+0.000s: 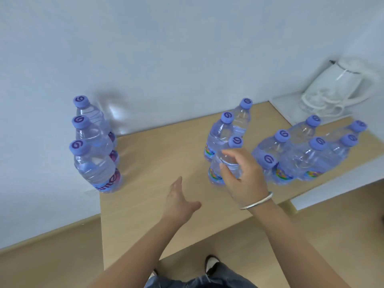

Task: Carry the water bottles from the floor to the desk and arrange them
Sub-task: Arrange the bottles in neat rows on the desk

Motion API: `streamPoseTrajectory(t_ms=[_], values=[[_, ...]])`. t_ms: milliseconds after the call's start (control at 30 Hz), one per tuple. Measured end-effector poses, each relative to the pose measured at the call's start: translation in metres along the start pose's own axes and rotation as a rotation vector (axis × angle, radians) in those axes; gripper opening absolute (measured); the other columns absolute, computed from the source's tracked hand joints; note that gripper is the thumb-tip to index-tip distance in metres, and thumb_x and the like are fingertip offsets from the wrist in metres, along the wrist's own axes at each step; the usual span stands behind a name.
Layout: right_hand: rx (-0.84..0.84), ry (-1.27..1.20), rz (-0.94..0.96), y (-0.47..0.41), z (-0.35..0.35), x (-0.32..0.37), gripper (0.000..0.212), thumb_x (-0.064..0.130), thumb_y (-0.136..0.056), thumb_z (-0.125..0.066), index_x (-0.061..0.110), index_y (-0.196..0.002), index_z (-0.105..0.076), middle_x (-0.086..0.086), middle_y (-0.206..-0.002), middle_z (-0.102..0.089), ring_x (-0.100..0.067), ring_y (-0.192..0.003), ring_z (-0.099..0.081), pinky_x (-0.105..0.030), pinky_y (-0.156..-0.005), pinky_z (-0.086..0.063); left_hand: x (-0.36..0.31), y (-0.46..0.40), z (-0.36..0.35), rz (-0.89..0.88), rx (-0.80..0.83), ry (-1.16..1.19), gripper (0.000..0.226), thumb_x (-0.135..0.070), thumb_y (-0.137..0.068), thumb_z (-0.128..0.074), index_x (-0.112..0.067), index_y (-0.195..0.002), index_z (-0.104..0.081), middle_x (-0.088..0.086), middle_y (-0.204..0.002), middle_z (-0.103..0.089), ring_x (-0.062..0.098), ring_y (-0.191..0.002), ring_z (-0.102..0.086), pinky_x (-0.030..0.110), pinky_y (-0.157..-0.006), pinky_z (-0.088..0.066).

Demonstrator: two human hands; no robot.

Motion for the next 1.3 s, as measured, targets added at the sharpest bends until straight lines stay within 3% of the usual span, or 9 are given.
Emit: streamPoseTrajectory(t_ms=[167,267,400,500,733,933,1000,1167,1300], values=[[-0.111,0.003,0.105,-0.005,0.049,-0.011,0.021,-0.005,-0.075,-0.060,-0.007,-0.096,-0.064,-0.010,-0.086,-0.060,-0.017,-0.080,-0.053,-0.025,-0.076,-0.046,-0.046,-0.013,-0.037,-0.079,-0.019,0.006,0.096,-0.017,-0.073,-0.077,-0.013,-0.148,-0.018,0.000,-0.154,-0.025,0.013,-0.140,-0.026,0.020,-0.104,-0.024],[-0.167,0.048,0.131,-0.006,0.064,-0.022,0.024,0.007,-0.076,-0.063,-0.005,-0.097,-0.064,-0.013,-0.093,-0.062,-0.018,-0.087,-0.052,-0.014,-0.085,-0.038,-0.054,-0.017,-0.040,-0.076,-0.072,0.009,0.095,-0.016,-0.073,-0.077,-0.012,-0.148,-0.018,0.000,-0.153,-0.026,0.013,-0.139,-0.027,0.022,-0.104,-0.027],[0.141,-0.102,-0.154,-0.004,0.037,-0.072,0.053,0.016,-0.072,-0.077,0.007,-0.119,-0.054,0.000,-0.110,-0.056,-0.013,-0.102,-0.049,0.002,-0.084,-0.027,-0.046,-0.011,-0.051,-0.014,-0.108,0.013,0.094,-0.017,-0.072,-0.077,-0.012,-0.148,-0.021,0.001,-0.152,-0.029,0.014,-0.138,-0.030,0.019,-0.096,-0.028],[0.169,-0.163,-0.210,0.000,0.028,-0.092,0.058,0.020,-0.072,-0.077,0.015,-0.123,-0.050,0.013,-0.107,-0.053,-0.002,-0.102,-0.048,-0.001,-0.081,-0.029,-0.039,-0.005,-0.060,0.033,-0.129,0.022,0.091,-0.017,-0.070,-0.078,-0.013,-0.145,-0.027,0.001,-0.148,-0.035,0.014,-0.135,-0.035,0.019,-0.090,-0.032],[0.119,-0.266,-0.295,0.006,0.022,-0.115,0.031,0.032,-0.071,-0.077,0.036,-0.073,-0.046,0.022,-0.068,-0.055,0.014,-0.071,-0.053,-0.001,-0.063,-0.037,-0.033,0.008,-0.087,0.050,-0.053,0.028,0.086,-0.019,-0.065,-0.082,-0.016,-0.140,-0.038,-0.002,-0.141,-0.046,0.012,-0.129,-0.042,0.018,-0.090,-0.034],[0.140,-0.342,-0.332,-0.005,0.020,-0.114,0.022,0.035,-0.077,-0.069,0.019,-0.070,-0.054,0.010,-0.061,-0.058,-0.006,-0.064,-0.056,-0.021,-0.064,-0.046,-0.037,0.024,-0.094,0.006,0.036,0.075,0.097,-0.023,-0.059,-0.085,-0.023,-0.142,-0.034,-0.008,-0.139,-0.044,0.005,-0.128,-0.040,0.019,-0.095,-0.034],[0.171,-0.423,-0.327,-0.009,0.020,-0.103,0.030,0.033,-0.079,-0.067,0.007,-0.069,-0.055,0.010,-0.053,-0.054,-0.007,-0.056,-0.052,-0.018,-0.059,-0.043,-0.045,0.031,-0.090,-0.045,0.048,0.151,0.095,-0.024,-0.055,-0.086,-0.030,-0.138,-0.038,-0.014,-0.133,-0.049,0.000,-0.124,-0.044,0.019,-0.096,-0.038],[0.269,-0.586,-0.334,-0.019,0.014,-0.066,0.035,0.032,-0.078,-0.068,-0.002,-0.073,-0.059,-0.009,-0.062,-0.056,-0.010,-0.059,-0.052,-0.023,-0.061,-0.044,-0.068,0.051,-0.077,-0.116,0.050,0.351,0.068,-0.015,-0.046,-0.085,-0.024,-0.107,-0.057,-0.005,-0.097,-0.071,0.010,-0.087,-0.068,0.025,-0.074,-0.056],[0.471,-0.589,-0.240,-0.029,0.006,-0.036,0.045,0.051,-0.063,-0.067,0.008,-0.067,-0.060,-0.001,-0.060,-0.049,-0.006,-0.061,-0.048,-0.022,-0.064,-0.041,-0.076,0.068,-0.061,-0.142,0.100,0.466,0.058,0.001,-0.049,-0.082,-0.011,-0.102,-0.061,0.002,-0.089,-0.073,0.014,-0.078,-0.069,0.025,-0.066,-0.054]])
Point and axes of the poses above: each hand's wrist, its own y-axis away from the middle knuckle, its own z-axis out of the back of the hand, x = y × z, the point moved 9 cm from there along -y, towards the middle knuckle
